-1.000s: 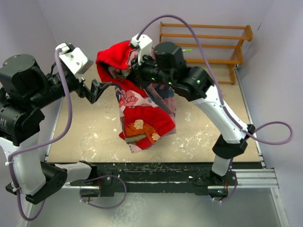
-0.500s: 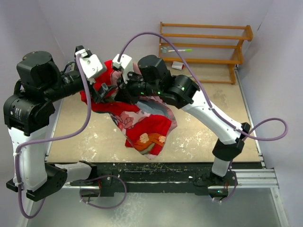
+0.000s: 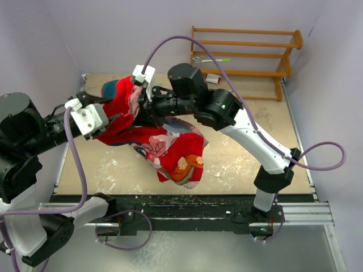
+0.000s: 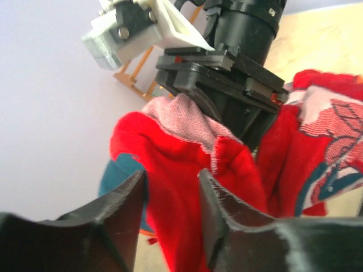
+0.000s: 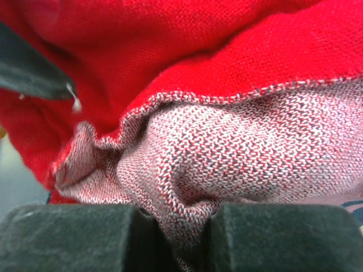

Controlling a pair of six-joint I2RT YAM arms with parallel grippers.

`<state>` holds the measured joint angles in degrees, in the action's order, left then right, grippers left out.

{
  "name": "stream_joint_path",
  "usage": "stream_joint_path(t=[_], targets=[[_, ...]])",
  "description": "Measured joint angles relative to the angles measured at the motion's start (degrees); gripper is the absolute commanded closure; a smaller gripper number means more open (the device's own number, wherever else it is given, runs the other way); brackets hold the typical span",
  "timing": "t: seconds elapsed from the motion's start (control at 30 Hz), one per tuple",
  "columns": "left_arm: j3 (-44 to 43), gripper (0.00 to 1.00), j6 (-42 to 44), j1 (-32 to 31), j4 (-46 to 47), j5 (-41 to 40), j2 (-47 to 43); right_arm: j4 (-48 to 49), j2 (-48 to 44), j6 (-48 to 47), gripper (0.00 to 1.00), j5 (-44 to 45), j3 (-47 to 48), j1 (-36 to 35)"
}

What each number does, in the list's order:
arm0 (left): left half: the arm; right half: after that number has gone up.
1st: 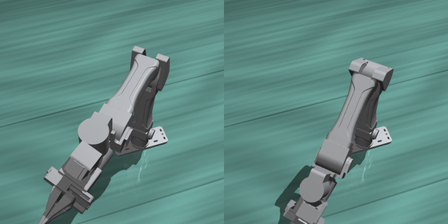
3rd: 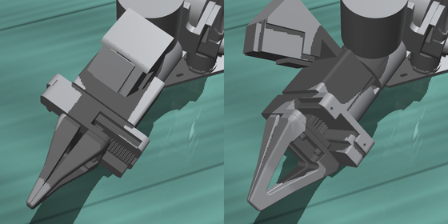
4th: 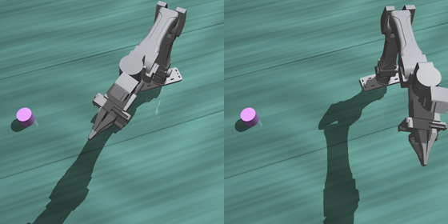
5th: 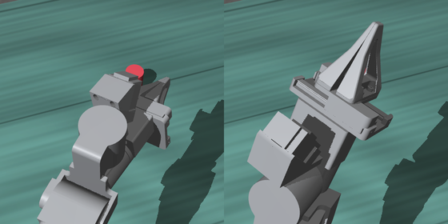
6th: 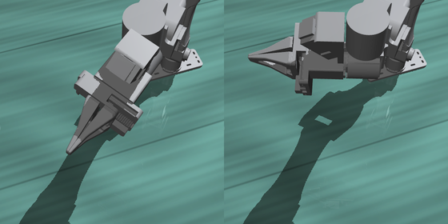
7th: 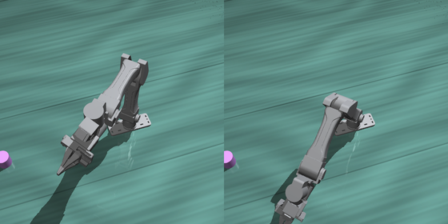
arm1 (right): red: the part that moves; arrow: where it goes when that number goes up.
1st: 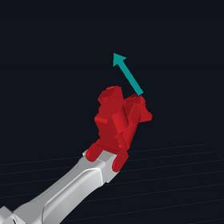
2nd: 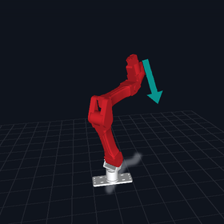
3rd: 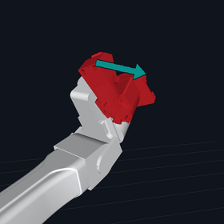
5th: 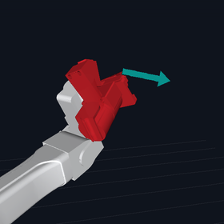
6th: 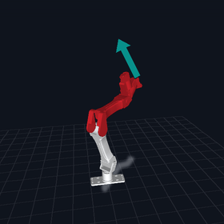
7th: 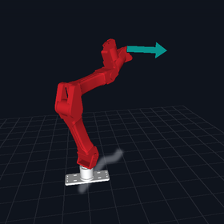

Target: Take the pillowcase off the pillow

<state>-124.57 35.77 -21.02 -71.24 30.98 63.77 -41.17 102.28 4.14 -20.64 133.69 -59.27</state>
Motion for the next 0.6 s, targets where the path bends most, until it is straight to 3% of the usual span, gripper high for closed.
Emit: stream_joint_path(t=[0.07,0.2,0.5,0.6], targets=[[4.02,0.85,0.11,0.0,3.02,-2.56,-2.36,0.02,1.42,0.02,1.0,-0.11,0.0,-0.09],[12.04,1.0,-0.15,0.0,11.21,-9.55,-5.01,1.55,2.34,0.07,1.0,-0.11,-2.91,-0.02],[20.85,1.0,-2.47,0.0,24.24,-22.23,-5.6,6.05,0.74,0.28,1.0,-0.15,-10.23,0.04],[24.41,1.0,-4.81,0.0,27.58,-26.71,-6.19,10.8,-3.52,0.96,1.0,-1.44,-17.38,0.5]])
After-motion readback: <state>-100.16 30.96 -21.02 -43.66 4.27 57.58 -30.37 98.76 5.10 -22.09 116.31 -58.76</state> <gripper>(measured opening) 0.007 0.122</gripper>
